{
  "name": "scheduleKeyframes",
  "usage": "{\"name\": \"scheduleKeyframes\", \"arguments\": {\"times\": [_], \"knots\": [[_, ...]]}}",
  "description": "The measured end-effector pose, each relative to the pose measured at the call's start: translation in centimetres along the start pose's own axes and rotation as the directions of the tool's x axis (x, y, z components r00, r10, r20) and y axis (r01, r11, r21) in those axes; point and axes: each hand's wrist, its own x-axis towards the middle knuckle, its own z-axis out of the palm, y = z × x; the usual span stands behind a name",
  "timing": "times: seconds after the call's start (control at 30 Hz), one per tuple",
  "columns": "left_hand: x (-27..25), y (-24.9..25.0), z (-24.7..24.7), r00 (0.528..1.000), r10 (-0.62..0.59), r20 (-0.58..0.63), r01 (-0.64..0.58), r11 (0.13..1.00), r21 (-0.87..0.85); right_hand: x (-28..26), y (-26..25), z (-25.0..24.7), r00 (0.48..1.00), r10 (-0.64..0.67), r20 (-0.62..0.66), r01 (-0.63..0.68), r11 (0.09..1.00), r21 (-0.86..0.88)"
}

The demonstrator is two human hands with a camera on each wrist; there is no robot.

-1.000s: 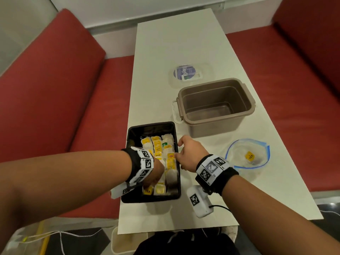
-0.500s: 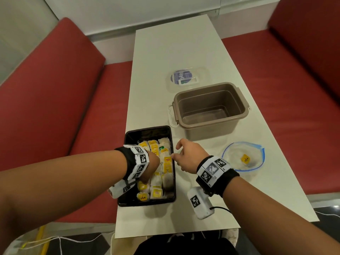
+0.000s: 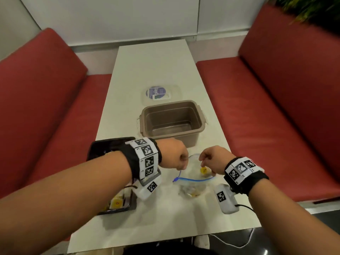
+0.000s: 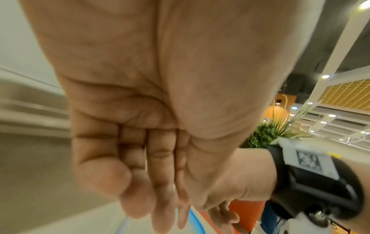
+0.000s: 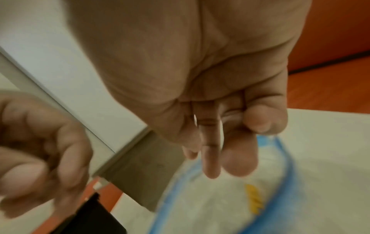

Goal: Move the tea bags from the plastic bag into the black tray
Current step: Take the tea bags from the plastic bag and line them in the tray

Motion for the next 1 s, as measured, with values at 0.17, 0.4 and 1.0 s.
{"name": "scheduleKeyframes", "arguments": {"times": [0.17,0.4,1.0], "knots": [[7.9,3.3,6.2,0.994,-0.094,-0.058,0.094,0.996,-0.006,0.1,4.1,1.4,0.975,0.013,0.220,0.037,0.975,-0.219],[11.4,2.5,11.3,0.953,-0.275,-0.124,0.262,0.959,-0.111,1.6,5.6,3.0,0.987,-0.110,0.115,0.154,0.844,-0.514],[10.9,2.2,12.4,0.824,-0.498,-0.271,0.363,0.830,-0.422,1.7,9.2,2.5,0.907,-0.422,0.005,0.402,0.860,-0.314]]}}
